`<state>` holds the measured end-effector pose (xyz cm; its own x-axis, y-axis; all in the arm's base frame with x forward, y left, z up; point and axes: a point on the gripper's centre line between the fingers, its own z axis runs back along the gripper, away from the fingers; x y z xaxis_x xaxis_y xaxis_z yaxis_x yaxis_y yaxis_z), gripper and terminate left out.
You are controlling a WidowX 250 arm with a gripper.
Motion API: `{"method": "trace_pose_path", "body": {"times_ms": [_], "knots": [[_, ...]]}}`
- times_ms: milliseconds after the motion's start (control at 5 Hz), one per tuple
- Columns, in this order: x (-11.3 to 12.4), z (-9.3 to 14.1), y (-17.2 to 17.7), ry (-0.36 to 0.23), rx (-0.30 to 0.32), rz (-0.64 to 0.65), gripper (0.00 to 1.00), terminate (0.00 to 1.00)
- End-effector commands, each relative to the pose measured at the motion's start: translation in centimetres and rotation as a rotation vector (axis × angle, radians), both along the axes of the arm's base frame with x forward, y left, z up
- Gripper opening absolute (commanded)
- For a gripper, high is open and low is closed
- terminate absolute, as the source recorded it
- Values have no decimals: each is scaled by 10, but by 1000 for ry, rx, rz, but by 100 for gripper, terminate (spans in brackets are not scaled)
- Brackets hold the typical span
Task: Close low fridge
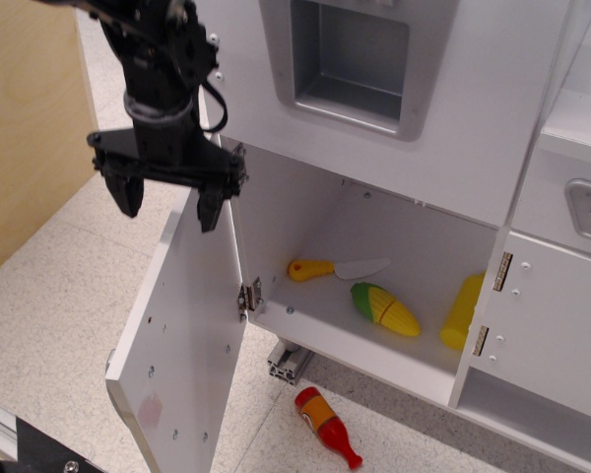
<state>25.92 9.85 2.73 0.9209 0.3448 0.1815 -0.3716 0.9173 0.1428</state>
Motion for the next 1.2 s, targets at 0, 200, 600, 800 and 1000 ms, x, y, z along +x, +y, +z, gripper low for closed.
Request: {"method": "trace_pose_path", "body": {"times_ms": [0, 200, 600, 800, 1000], "knots": [[0, -18, -3, -60, -38, -19, 100, 0], [-6, -29, -15, -40, -60, 6, 100, 0], [-17, -39, -54, 3, -41, 14, 100, 0], [-9, -43, -70, -3, -46, 12, 100, 0], [1, -36, -79, -41, -57, 19, 100, 0]]}}
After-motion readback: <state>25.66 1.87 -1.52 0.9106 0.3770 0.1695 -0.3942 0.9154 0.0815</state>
